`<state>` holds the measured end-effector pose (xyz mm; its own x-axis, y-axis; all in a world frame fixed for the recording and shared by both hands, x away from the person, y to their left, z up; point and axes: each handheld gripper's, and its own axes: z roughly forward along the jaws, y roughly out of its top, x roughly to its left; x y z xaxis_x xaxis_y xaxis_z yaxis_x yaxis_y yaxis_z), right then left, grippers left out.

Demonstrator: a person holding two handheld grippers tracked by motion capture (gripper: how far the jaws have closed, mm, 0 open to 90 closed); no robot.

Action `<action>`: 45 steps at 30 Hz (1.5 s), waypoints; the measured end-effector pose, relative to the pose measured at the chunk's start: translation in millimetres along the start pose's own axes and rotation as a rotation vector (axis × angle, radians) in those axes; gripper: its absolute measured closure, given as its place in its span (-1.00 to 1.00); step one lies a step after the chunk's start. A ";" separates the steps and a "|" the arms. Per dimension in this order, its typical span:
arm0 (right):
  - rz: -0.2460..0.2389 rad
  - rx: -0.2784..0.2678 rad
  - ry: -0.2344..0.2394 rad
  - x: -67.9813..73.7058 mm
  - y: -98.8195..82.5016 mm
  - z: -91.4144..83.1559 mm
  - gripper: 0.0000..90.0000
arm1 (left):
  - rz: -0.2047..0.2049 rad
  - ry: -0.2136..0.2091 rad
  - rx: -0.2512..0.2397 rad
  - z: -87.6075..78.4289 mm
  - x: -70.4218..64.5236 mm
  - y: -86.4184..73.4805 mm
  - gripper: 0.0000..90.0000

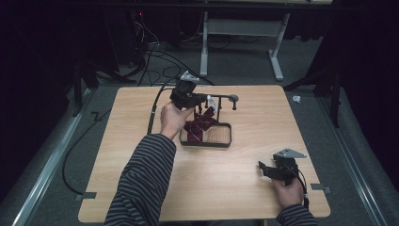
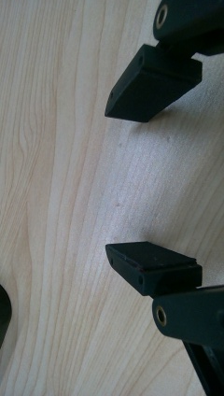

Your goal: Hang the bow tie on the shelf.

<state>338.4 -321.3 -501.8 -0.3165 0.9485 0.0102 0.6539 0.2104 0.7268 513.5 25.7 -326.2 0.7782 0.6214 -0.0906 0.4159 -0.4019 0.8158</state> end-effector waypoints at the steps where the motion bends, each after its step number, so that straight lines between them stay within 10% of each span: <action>1: 0.001 0.000 0.001 0.0 0.0 -0.1 -0.33 | -0.002 -0.001 0.002 0.6 0.0 -0.2 0.92; 45: 0.002 0.002 -0.001 0.2 -0.1 -0.4 -0.33 | -0.022 0.038 -0.049 -32.3 -7.2 -13.8 0.34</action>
<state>338.0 -321.3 -501.7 -0.3148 0.9491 0.0110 0.6558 0.2091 0.7254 486.9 48.4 -318.4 0.7502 0.6553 -0.0881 0.4086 -0.3547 0.8410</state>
